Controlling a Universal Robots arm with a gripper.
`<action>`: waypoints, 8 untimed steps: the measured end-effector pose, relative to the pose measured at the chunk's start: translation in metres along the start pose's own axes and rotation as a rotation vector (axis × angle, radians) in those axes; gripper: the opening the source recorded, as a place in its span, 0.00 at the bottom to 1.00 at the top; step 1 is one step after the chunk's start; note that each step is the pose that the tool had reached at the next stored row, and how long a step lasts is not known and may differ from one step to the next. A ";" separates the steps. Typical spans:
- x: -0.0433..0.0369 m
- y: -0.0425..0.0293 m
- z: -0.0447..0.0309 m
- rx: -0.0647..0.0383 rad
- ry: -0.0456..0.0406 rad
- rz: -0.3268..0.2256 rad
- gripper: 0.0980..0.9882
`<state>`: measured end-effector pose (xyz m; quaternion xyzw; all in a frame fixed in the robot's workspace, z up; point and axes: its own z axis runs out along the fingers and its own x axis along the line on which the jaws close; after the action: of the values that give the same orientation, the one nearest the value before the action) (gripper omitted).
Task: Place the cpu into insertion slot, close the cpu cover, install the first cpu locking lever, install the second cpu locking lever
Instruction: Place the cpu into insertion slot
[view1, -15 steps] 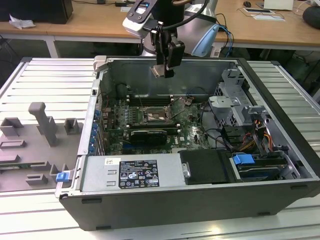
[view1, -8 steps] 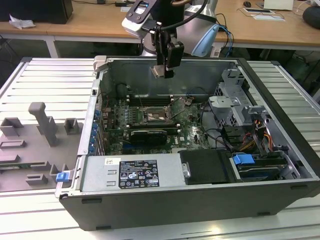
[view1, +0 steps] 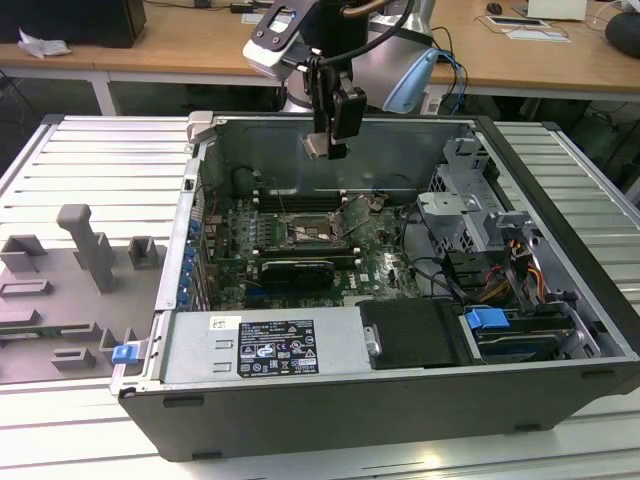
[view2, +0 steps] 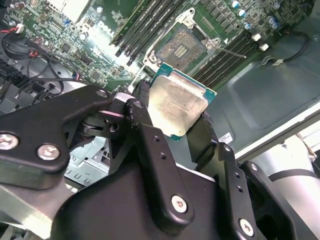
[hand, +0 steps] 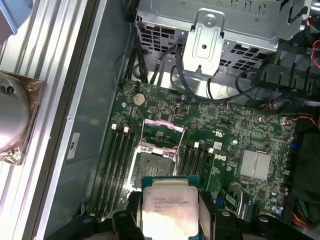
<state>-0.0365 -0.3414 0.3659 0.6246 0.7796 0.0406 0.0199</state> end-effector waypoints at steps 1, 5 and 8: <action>0.0000 -0.0001 0.0016 0.000 -0.0003 0.002 0.50; -0.0001 -0.0006 0.0047 0.001 -0.0019 0.018 0.50; 0.0000 -0.0009 0.0057 0.003 -0.0020 0.025 0.50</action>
<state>-0.0369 -0.3413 0.3602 0.6342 0.7719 0.0392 0.0193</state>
